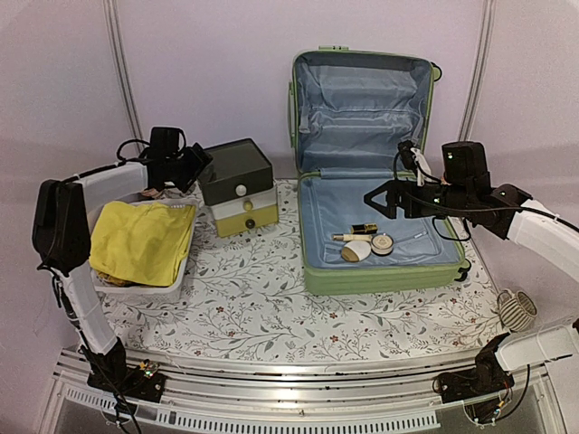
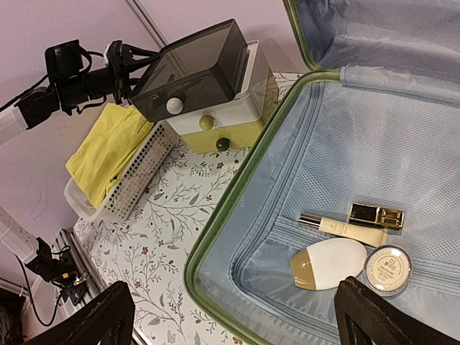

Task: Open, take out, and arrange the luggage
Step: Adjust the storage box at the center of the board.

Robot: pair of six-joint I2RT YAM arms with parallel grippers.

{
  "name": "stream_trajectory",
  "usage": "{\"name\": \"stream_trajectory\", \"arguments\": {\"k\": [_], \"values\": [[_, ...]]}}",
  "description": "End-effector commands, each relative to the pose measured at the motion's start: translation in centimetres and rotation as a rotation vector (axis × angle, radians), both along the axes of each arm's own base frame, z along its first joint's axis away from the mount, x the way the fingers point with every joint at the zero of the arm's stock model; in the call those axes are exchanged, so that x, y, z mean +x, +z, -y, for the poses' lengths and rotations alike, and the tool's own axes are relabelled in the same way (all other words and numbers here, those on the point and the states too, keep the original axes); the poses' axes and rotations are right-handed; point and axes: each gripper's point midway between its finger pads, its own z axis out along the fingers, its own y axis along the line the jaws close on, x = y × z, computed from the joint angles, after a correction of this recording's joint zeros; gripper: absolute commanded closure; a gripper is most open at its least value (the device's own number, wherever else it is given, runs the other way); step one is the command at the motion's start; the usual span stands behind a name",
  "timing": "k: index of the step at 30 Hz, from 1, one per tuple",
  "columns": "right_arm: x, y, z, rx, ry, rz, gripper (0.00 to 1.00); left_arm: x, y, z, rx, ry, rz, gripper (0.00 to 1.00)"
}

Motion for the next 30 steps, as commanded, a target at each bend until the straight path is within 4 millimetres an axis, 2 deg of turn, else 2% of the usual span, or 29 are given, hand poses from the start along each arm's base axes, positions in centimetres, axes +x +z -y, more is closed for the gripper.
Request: {"name": "stream_trajectory", "arguments": {"k": [1, 3, 12, 19, 24, 30], "values": [[-0.1, 1.4, 0.3, 0.013, -0.004, 0.032, 0.01, -1.2, -0.3, 1.3, -0.023, -0.042, -0.011, 0.07], [-0.1, 1.4, 0.3, 0.015, -0.002, 0.033, 0.01, -1.5, -0.6, 1.2, -0.025, -0.044, -0.02, 0.02], [-0.2, 1.6, 0.3, 0.023, 0.003, 0.038, 0.01, -2.7, -1.9, 1.4, -0.043, -0.057, -0.091, 0.02], [-0.3, 1.5, 0.2, 0.024, 0.004, 0.036, 0.01, -3.9, -0.8, 1.9, -0.104, -0.08, -0.055, 0.02], [-0.3, 1.5, 0.3, 0.026, 0.005, 0.037, 0.01, -4.0, 0.5, 2.3, -0.16, -0.106, -0.012, 0.02], [-0.5, 1.6, 0.4, 0.026, 0.004, 0.04, 0.01, -4.4, 0.2, 2.3, -0.221, -0.107, -0.008, 0.02]]}}
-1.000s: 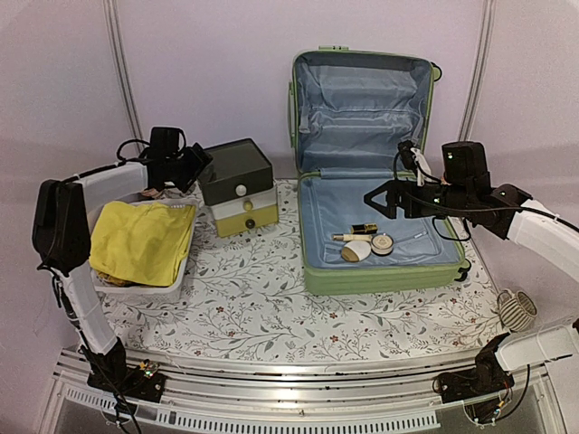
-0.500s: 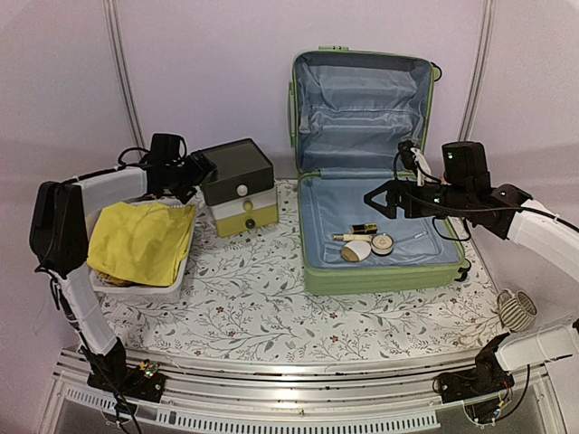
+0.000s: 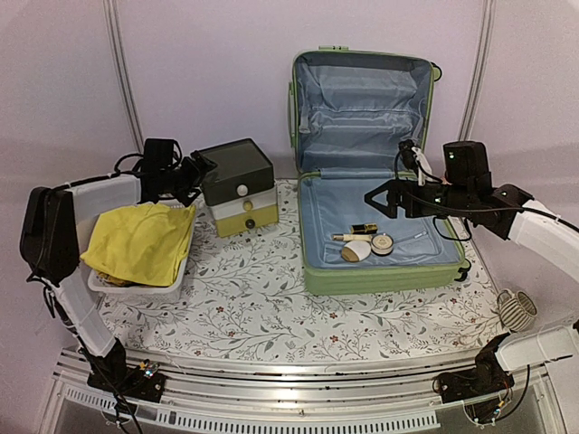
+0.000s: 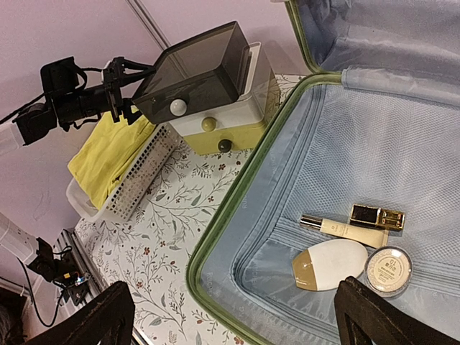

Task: Open, take out, and arrange the luggage
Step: Adjust the storage box at the center of the board.

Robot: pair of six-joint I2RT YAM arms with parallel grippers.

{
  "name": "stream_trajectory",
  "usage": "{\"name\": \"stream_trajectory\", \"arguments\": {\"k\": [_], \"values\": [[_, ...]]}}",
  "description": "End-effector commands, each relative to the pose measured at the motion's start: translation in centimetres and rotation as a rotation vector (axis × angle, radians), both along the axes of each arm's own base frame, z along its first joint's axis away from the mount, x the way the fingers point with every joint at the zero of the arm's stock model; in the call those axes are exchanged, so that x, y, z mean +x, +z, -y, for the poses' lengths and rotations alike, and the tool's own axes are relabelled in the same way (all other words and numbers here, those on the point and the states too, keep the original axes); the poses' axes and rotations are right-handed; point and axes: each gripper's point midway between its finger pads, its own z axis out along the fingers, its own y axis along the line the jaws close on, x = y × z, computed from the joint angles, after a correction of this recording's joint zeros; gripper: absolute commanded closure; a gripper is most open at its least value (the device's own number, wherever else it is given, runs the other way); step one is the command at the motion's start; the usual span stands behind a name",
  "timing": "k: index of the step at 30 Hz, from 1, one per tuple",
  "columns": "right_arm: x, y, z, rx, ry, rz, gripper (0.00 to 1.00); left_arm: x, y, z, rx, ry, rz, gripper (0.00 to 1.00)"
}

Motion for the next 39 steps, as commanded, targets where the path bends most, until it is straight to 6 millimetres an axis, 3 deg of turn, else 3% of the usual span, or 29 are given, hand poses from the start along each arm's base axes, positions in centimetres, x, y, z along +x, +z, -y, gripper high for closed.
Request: {"name": "stream_trajectory", "arguments": {"k": [1, 5, 9, 12, 19, 25, 30, 39], "values": [[-0.4, 1.5, 0.4, 0.022, 0.0, 0.038, 0.01, -0.7, 1.3, 0.0, -0.059, 0.003, 0.036, 0.02], [-0.5, 1.5, 0.5, 0.022, -0.002, 0.036, 0.01, -1.6, 0.6, -0.8, -0.096, 0.026, 0.043, 0.02], [-0.5, 1.5, 0.4, 0.023, 0.001, 0.035, 0.01, -2.5, 2.5, -1.3, -0.112, 0.018, 0.147, 0.02], [-0.6, 1.4, 0.5, 0.021, -0.001, 0.033, 0.01, -3.3, 2.7, -2.2, -0.099, 0.024, 0.161, 0.02], [-0.6, 1.5, 0.4, 0.028, 0.003, 0.03, 0.01, -5.2, 1.7, -2.4, -0.12, -0.072, 0.168, 0.02], [-0.7, 1.5, 0.3, 0.036, 0.009, 0.026, 0.01, -4.8, 0.5, -3.5, -0.128, -0.064, 0.146, 0.07], [-0.8, 1.5, 0.4, 0.037, 0.007, 0.025, 0.01, -4.2, -0.1, -3.0, -0.176, -0.122, 0.144, 0.09], [-0.7, 1.6, 0.3, 0.039, 0.007, 0.025, 0.01, -3.7, -0.1, -2.1, -0.232, -0.175, 0.191, 0.02]]}}
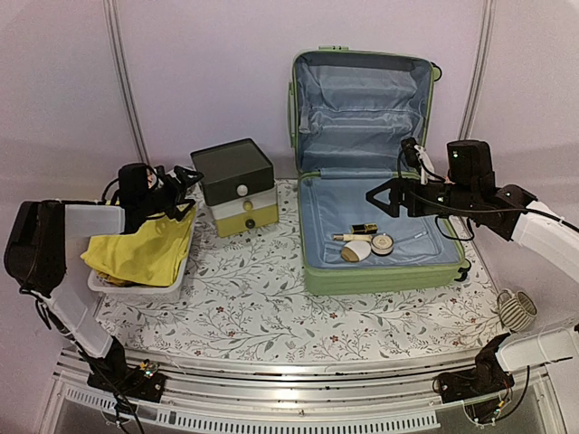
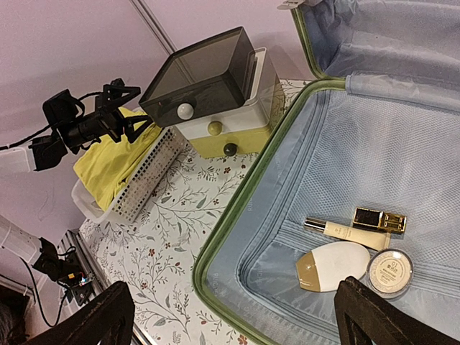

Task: Open, take out, and arrange the luggage
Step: Adjust the storage box at the center of the board.

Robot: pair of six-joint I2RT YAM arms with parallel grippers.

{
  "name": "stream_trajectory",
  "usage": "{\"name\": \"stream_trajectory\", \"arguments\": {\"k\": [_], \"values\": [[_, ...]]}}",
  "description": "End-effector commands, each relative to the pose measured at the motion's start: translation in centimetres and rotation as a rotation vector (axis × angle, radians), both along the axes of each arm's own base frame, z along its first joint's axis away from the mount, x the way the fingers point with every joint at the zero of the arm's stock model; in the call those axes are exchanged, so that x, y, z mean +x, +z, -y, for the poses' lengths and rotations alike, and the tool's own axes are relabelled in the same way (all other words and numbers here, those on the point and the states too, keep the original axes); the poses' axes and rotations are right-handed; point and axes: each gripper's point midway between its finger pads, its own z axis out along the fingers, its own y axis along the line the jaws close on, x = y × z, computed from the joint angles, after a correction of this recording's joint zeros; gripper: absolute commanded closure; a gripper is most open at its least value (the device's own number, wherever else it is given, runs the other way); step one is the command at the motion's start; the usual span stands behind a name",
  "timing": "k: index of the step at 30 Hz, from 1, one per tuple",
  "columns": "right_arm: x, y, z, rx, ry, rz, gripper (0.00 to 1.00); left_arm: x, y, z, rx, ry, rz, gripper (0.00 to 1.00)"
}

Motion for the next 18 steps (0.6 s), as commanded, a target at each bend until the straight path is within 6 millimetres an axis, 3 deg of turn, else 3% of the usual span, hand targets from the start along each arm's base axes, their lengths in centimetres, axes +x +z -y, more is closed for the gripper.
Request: {"name": "stream_trajectory", "arguments": {"k": [1, 18], "values": [[-0.3, 0.9, 0.2, 0.024, -0.001, 0.011, 0.01, 0.5, 0.6, 0.4, -0.049, -0.041, 0.049, 0.03], [0.0, 0.9, 0.2, 0.012, -0.003, 0.015, 0.01, 2.5, -0.3, 1.5, -0.127, -0.074, 0.016, 0.08]]}}
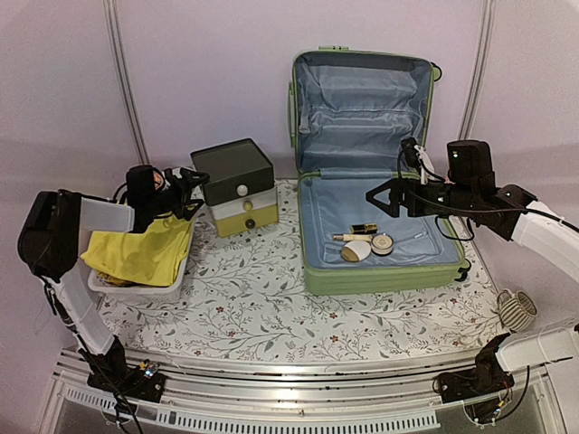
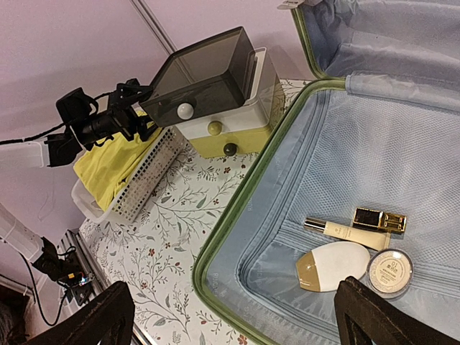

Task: Open, take out, and arrange the luggage
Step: Adjust the storage box at the center of the board.

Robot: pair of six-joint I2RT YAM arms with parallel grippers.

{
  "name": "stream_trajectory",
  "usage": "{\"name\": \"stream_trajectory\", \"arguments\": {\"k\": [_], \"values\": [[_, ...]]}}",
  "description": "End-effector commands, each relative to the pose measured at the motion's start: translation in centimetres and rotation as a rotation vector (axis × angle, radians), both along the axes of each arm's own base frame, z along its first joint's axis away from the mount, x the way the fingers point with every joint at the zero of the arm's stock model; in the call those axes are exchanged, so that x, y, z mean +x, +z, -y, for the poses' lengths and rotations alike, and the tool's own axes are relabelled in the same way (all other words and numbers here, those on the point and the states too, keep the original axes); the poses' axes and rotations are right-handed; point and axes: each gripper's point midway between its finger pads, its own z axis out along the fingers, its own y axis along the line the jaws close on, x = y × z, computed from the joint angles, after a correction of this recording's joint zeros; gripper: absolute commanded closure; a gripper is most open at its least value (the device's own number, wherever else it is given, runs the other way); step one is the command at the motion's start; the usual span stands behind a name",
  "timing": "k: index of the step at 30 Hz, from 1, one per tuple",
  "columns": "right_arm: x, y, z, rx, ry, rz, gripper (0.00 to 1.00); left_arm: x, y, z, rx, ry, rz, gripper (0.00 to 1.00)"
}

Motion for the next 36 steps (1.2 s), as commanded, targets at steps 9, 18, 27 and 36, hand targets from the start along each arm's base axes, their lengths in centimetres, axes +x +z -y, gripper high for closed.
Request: {"name": "stream_trajectory", "arguments": {"k": [9, 18, 27, 36], "values": [[0.1, 0.6, 0.1, 0.008, -0.002, 0.009, 0.01, 1.0, 2.3, 0.3, -0.06, -0.011, 0.072, 0.28], [0.1, 0.4, 0.1, 0.006, -0.001, 0.004, 0.01, 1.1, 3.2, 0.4, -0.086, 0.0, 0.089, 0.3], [0.0, 0.5, 0.1, 0.006, -0.001, 0.006, 0.01, 1.9, 6.2, -0.6, -0.116, 0.077, 0.162, 0.32], [0.0, 0.4, 0.2, 0.004, -0.002, 0.005, 0.01, 2.5, 7.5, -1.1, -0.119, 0.137, 0.204, 0.32]]}}
